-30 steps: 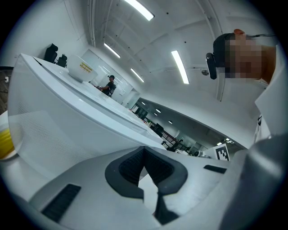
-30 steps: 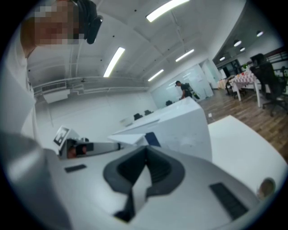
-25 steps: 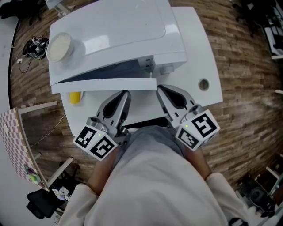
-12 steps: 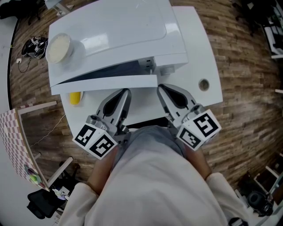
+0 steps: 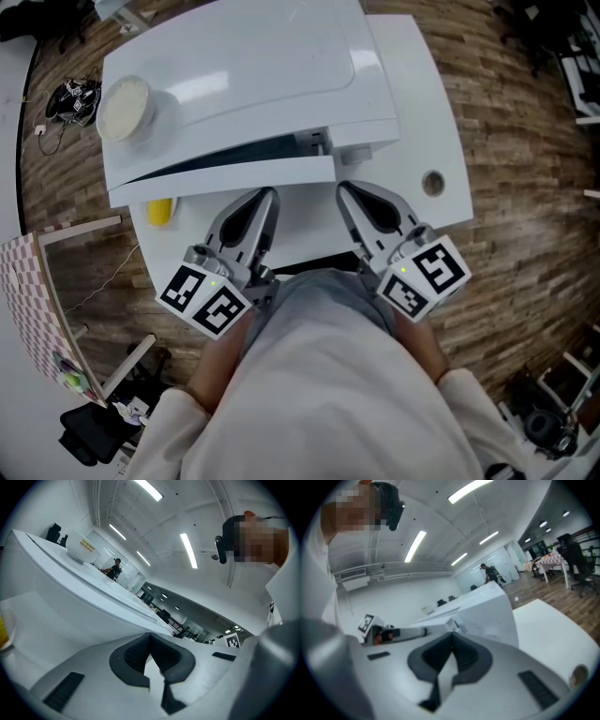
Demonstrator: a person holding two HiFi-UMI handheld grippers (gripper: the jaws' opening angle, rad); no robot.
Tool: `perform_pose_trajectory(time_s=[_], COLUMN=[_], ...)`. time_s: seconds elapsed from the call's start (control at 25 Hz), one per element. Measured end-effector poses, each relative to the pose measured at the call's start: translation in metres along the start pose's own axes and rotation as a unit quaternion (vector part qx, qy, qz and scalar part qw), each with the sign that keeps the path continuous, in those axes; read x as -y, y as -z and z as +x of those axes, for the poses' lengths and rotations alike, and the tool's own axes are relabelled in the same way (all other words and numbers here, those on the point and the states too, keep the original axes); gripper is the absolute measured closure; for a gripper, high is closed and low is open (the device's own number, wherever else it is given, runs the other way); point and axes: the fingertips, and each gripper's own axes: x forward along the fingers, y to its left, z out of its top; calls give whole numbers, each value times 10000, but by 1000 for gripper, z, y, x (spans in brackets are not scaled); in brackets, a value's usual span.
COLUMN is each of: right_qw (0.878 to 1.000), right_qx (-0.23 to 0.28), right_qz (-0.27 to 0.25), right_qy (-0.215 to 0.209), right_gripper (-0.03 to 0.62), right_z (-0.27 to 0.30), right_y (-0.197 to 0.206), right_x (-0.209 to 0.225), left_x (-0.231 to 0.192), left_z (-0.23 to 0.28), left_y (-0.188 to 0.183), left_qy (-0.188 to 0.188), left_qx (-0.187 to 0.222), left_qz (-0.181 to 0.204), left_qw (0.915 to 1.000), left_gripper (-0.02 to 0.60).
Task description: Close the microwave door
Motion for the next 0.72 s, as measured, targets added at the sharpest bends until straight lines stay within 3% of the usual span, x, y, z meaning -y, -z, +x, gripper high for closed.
perform_pose_trajectory(time_s=[0.72], right_qw=[9998], right_qx=[28], right_qz=[-47], right_qy=[-179], right_gripper=[572], right_z=[18], right_y=[-9], right_x=[-10], left_x=[-5], left_z=[8], left_y=[-8], left_qy=[8], left_qx=[60], left_qz=[-113], left_qw=[9999], left_gripper=[565])
